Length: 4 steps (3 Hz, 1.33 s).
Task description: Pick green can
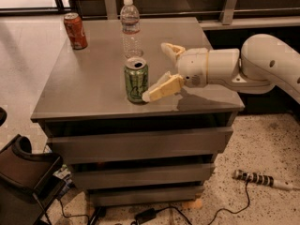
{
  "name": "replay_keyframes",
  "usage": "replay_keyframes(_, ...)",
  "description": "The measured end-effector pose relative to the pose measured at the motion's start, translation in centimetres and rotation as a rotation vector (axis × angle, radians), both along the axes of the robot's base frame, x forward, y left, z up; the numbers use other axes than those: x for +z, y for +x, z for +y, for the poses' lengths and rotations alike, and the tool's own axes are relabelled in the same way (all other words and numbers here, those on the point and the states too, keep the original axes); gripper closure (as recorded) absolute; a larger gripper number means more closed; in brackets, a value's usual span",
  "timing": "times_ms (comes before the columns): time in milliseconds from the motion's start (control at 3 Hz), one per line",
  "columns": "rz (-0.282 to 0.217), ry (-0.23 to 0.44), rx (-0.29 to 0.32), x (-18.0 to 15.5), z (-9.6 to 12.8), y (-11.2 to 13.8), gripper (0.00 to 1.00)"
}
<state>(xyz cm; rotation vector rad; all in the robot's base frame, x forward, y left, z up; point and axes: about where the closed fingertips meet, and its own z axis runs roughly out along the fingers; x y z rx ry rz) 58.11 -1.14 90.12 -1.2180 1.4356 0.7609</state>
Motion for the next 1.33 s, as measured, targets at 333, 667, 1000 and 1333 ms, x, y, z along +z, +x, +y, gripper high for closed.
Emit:
replay_keyframes(333,0.021,0.023,0.03,-1.2,1.5,0.5,0.0)
replay_keyframes(667,0.036,0.067,0.066,-2.7,3.2,1.0,0.12)
replay_keyframes(1000,0.039,0.068,0.069,-2.9,3.3,1.0,0.36)
replay_keyframes(1333,0.039,0.068,0.073,-2.8,3.5,0.9,0.58)
